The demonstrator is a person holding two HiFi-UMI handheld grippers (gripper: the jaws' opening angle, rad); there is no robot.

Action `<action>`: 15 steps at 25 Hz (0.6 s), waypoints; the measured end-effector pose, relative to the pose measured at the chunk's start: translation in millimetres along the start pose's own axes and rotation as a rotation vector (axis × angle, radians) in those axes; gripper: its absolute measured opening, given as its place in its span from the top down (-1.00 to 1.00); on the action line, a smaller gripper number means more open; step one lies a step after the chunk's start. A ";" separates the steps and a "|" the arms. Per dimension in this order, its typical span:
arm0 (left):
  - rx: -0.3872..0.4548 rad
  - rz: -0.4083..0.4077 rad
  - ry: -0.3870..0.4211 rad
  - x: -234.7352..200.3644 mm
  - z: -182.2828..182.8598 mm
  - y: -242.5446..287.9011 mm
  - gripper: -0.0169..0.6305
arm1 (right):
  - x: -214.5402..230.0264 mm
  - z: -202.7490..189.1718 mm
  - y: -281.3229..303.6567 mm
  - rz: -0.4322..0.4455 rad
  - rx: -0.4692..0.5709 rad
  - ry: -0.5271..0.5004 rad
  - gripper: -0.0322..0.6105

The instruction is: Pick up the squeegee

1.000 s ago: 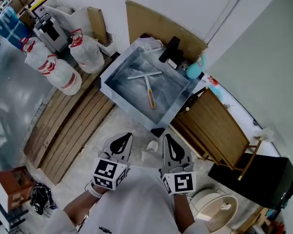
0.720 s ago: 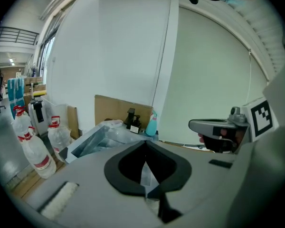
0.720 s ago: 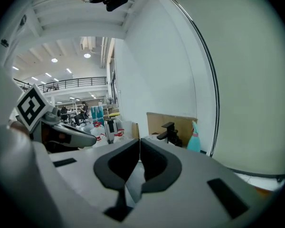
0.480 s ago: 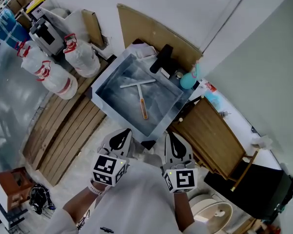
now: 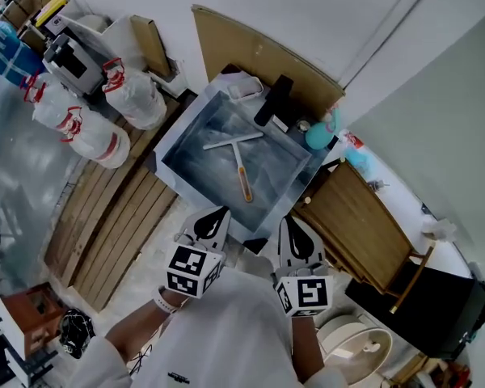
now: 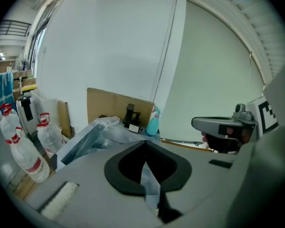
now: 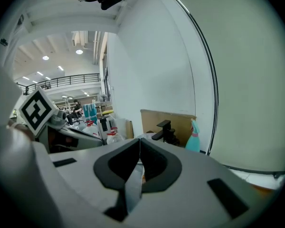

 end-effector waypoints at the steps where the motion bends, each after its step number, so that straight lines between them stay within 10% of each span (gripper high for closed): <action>1: -0.012 -0.001 -0.001 -3.5 -1.5 4.5 0.93 | -0.3 -1.6 3.3 0.001 -0.006 0.002 0.88; 15: -0.174 0.009 -0.210 -55.7 -12.8 116.4 0.92 | 16.6 -14.2 74.9 0.029 -0.082 -0.007 0.88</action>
Point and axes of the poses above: the fingertips, and each gripper's own axes: y forward along the fingers, x to its right, z out of its top, the point moved 1 cm from there along -y, backward along the fingers, and after that the axes turned 6 degrees about -x, right-handed, at the moved point
